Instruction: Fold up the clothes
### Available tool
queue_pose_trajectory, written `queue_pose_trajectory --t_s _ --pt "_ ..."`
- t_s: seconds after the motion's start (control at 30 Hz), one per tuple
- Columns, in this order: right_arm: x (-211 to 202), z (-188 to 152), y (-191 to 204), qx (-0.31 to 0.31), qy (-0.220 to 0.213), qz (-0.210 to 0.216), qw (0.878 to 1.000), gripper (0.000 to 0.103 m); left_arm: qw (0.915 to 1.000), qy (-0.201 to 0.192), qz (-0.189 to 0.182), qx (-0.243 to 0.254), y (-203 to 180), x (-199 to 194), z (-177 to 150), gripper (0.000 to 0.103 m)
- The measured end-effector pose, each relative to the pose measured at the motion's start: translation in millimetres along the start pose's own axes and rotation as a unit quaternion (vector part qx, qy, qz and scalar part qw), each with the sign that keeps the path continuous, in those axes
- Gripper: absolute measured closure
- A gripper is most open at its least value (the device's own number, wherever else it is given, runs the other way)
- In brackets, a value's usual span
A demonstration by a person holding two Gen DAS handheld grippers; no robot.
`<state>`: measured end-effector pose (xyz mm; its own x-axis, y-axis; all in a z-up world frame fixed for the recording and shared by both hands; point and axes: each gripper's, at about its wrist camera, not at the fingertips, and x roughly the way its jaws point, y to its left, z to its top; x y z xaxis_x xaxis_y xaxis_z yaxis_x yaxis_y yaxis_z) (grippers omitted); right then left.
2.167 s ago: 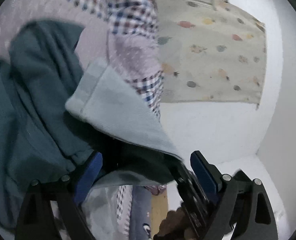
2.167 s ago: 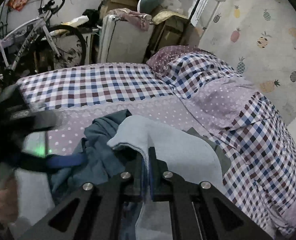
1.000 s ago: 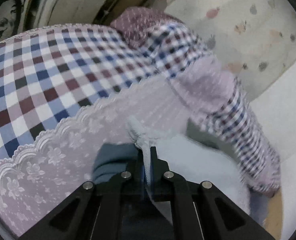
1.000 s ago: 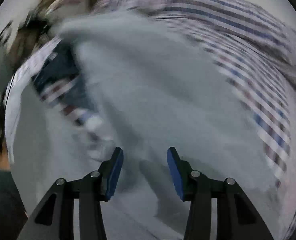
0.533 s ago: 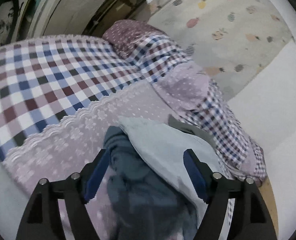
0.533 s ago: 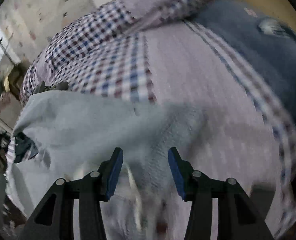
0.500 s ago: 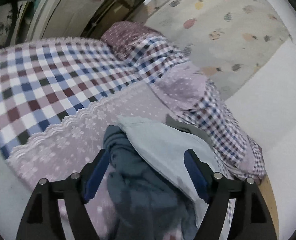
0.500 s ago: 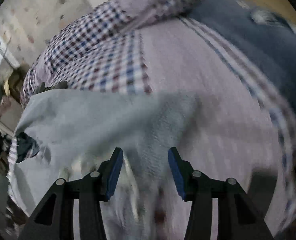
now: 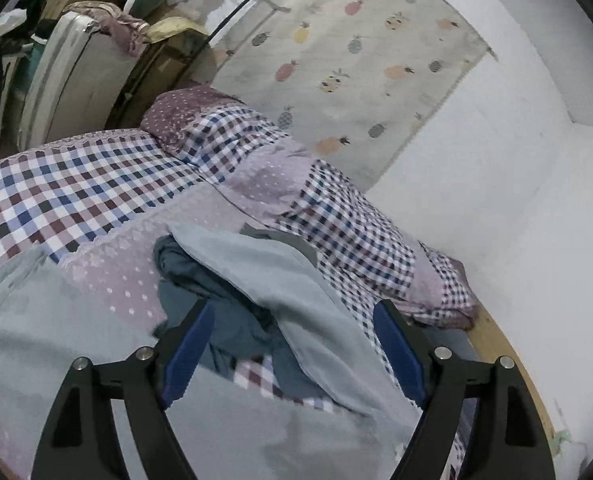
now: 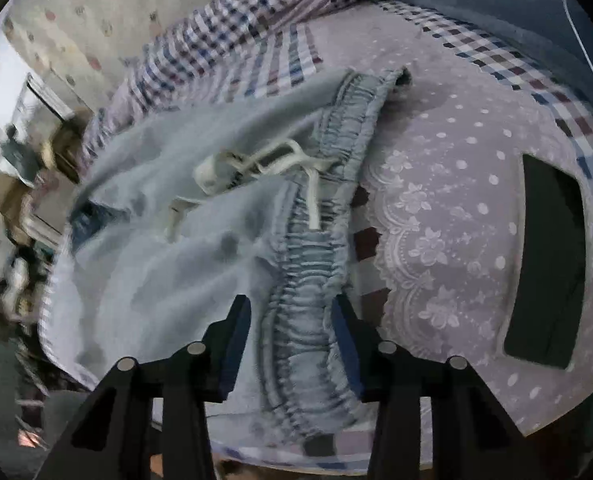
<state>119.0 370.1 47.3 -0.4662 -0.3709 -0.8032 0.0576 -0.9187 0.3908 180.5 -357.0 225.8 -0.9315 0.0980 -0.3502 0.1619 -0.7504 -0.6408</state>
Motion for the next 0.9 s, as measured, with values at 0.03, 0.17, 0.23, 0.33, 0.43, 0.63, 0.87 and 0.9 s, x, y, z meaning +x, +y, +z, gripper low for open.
queue_pose_trajectory --t_s 0.03,0.17,0.23,0.33,0.43,0.63,0.87,0.9 --pt "4 0 0 -0.001 0.005 0.001 1.0 0.075 1.0 0.0 0.0 0.003 -3 -9 -3 0.018" --pt "19 0 -3 -0.009 0.033 -0.014 0.999 0.088 1.0 -0.004 0.006 0.001 -8 -43 -18 0.018" --pt "13 -2 -9 0.004 0.03 -0.007 1.0 0.088 0.9999 -0.008 0.006 -0.006 -5 -58 -25 0.018" --pt "0 -4 -15 0.01 0.019 -0.009 1.0 0.083 0.9998 -0.012 0.005 -0.016 0 -79 -33 0.018" --pt "-7 -5 -20 0.013 0.017 -0.001 1.0 0.083 0.9998 0.0 -0.012 -0.015 -1 -89 -45 0.017" --pt "16 -1 -23 0.009 0.051 0.002 0.999 0.081 0.9988 0.039 -0.026 -0.011 -14 -82 -87 0.017" --pt "10 0 -41 0.05 0.041 0.016 0.998 0.081 0.9978 0.054 -0.038 -0.009 -24 -90 -113 0.017" --pt "6 -1 -44 0.055 0.037 0.019 0.998 0.081 0.9978 0.054 -0.039 -0.008 -24 -92 -114 0.017"
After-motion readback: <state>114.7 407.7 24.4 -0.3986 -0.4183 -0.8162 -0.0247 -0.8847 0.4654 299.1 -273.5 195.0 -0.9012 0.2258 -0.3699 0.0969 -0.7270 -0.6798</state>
